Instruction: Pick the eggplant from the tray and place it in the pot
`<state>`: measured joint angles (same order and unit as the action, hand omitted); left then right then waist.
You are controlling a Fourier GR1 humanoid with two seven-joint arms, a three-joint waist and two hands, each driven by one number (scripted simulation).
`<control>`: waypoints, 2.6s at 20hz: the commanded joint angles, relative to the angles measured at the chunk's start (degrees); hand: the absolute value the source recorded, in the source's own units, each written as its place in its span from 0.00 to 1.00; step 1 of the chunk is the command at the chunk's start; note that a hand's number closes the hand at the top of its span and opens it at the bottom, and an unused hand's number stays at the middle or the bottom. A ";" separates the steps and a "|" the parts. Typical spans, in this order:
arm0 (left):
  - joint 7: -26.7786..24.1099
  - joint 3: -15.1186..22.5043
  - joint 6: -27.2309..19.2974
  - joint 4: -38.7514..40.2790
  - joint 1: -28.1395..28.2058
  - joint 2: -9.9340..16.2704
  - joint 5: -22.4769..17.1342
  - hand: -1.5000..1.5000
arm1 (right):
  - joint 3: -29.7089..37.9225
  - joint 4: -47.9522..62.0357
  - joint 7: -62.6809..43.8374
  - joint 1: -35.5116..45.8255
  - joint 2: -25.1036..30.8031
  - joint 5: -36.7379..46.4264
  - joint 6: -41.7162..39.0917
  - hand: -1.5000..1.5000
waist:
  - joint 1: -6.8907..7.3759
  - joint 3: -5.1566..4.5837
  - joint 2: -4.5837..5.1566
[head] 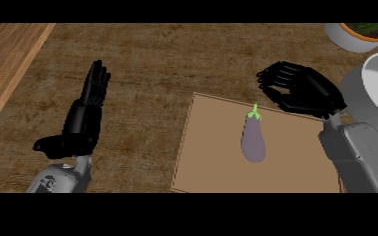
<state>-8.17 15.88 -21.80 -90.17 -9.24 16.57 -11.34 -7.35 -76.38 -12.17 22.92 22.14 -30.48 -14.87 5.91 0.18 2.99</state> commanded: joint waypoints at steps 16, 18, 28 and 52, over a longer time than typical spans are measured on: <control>7.76 -6.75 5.44 3.03 -10.03 3.58 -6.40 0.50 | -9.20 24.76 22.49 16.83 11.16 18.26 -47.89 0.00 | -0.65 0.16 -1.20; 5.67 -7.09 5.87 4.42 -9.78 3.05 -6.24 0.50 | -10.92 24.88 24.77 17.66 12.12 20.88 -49.96 0.00 | -1.29 0.12 -1.14; 7.43 -9.48 7.47 4.04 -9.02 3.94 -7.84 0.50 | -19.77 33.38 28.93 24.23 4.71 31.60 -47.14 0.00 | -2.31 -0.01 -1.77; 7.79 -13.15 8.94 4.59 -8.84 3.70 -6.57 0.50 | -30.23 45.14 42.73 28.24 -1.57 42.28 -37.68 0.00 | -3.83 -0.11 -2.29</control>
<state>-1.17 4.21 -13.59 -85.95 -17.24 19.58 -17.54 -36.73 -36.68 22.81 48.05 22.01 9.21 -46.33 1.96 0.10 0.69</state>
